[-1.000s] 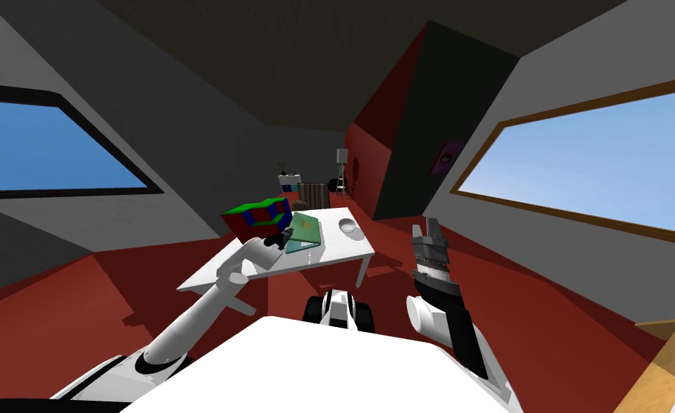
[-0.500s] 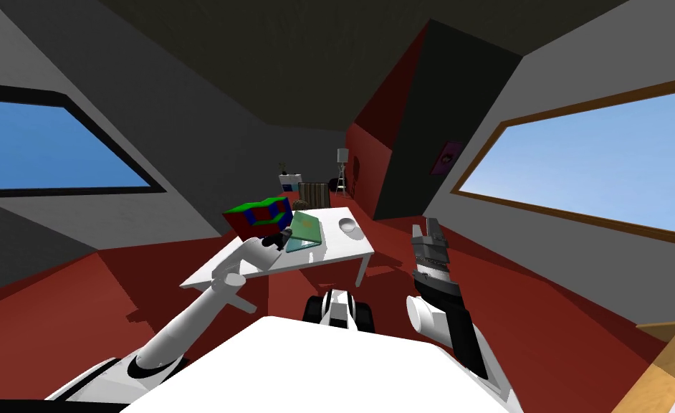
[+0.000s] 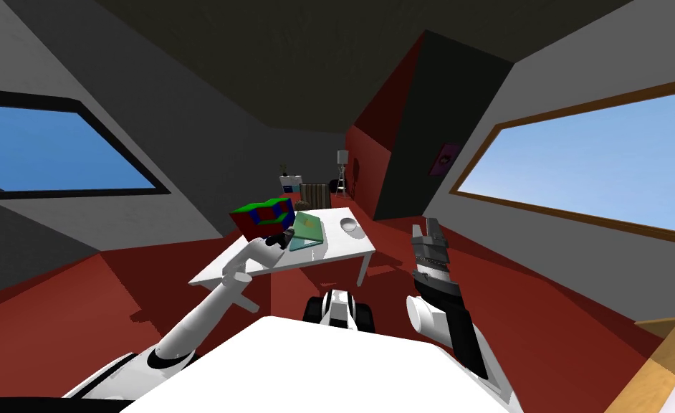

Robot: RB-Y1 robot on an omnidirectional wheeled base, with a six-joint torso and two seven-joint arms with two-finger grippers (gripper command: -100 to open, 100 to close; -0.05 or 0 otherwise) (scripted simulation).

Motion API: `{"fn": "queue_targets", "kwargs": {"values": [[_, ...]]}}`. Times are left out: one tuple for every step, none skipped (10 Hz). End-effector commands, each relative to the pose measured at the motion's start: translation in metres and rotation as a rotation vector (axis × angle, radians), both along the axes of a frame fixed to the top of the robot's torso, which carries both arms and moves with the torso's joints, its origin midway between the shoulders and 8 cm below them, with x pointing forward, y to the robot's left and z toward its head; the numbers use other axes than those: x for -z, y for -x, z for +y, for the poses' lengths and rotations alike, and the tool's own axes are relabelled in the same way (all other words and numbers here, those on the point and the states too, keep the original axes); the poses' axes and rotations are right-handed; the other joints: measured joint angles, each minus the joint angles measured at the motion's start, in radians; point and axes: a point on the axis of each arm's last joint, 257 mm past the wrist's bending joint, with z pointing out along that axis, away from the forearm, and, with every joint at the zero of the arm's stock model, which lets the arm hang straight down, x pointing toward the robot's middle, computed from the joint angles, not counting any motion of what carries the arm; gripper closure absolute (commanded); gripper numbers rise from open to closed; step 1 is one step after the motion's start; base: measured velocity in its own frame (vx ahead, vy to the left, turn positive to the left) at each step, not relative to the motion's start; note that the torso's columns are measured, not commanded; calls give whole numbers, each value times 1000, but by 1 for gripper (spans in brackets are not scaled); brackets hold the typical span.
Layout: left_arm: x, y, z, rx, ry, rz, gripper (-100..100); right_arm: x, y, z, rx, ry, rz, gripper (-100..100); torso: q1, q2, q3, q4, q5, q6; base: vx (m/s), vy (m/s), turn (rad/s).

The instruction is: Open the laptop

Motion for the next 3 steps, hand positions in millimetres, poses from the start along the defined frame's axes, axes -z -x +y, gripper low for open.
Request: {"fn": "queue_targets", "kwargs": {"values": [[10,-8,-2,-3,34,-13,100,0,0,0,0,0,0,0,0,0,0,0,0,0,-24,37,-5],[14,-11,-3,-4,47,-19,100,0,0,0,0,0,0,0,1,-1,0,-1,1,0,-23,34,-6],[5,-7,-5,-2,39,-17,-100,0,0,0,0,0,0,0,1,-1,0,-1,1,1,1,17,7]]}}
